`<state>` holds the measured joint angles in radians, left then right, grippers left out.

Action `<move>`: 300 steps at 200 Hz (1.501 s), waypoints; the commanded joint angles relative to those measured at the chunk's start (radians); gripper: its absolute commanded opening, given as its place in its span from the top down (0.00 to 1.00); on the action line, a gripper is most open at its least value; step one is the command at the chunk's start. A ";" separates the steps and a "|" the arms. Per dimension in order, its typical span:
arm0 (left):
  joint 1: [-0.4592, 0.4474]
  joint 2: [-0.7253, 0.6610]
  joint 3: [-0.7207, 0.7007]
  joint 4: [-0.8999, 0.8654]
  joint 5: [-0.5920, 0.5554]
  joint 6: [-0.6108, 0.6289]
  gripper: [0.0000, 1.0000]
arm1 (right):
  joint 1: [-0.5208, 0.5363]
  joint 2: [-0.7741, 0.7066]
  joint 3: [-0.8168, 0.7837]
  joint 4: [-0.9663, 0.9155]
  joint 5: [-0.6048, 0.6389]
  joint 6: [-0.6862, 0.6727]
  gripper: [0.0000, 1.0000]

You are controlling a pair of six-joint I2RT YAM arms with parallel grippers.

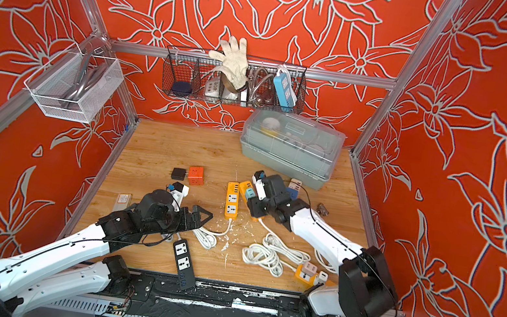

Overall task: Pull the plug off the socket
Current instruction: Place the socket at the center of the board.

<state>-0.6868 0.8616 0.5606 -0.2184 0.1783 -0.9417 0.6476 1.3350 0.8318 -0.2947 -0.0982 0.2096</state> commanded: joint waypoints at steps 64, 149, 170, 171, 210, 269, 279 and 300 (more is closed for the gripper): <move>0.006 0.038 -0.093 0.195 0.071 -0.160 0.02 | 0.054 -0.298 -0.208 -0.104 0.020 0.017 0.63; 0.005 0.039 -0.103 0.200 0.129 -0.196 0.03 | 0.069 -0.144 -0.001 -0.352 -0.169 -0.270 0.55; 0.005 0.035 -0.116 0.208 0.127 -0.215 0.04 | 0.079 -0.179 0.030 -0.434 -0.203 -0.453 0.51; 0.005 0.035 -0.117 0.209 0.125 -0.215 0.04 | 0.079 -0.179 0.030 -0.439 -0.208 -0.462 0.51; 0.005 -0.021 -0.162 0.209 0.093 -0.250 0.04 | 0.080 -0.129 0.020 -0.599 -0.329 -0.730 0.50; 0.005 -0.056 -0.247 0.276 0.104 -0.317 0.07 | 0.104 -0.062 -0.024 -0.422 -0.357 -0.834 0.51; 0.004 -0.040 -0.251 0.302 0.122 -0.324 0.10 | 0.103 -0.039 -0.024 -0.398 -0.354 -0.855 0.50; 0.000 0.015 -0.244 0.335 0.162 -0.330 0.18 | 0.101 0.019 -0.023 -0.375 -0.334 -0.905 0.50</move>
<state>-0.6868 0.8330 0.3126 0.0406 0.2909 -1.2518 0.7460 1.2938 0.8051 -0.7120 -0.4427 -0.6060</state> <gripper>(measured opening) 0.863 0.630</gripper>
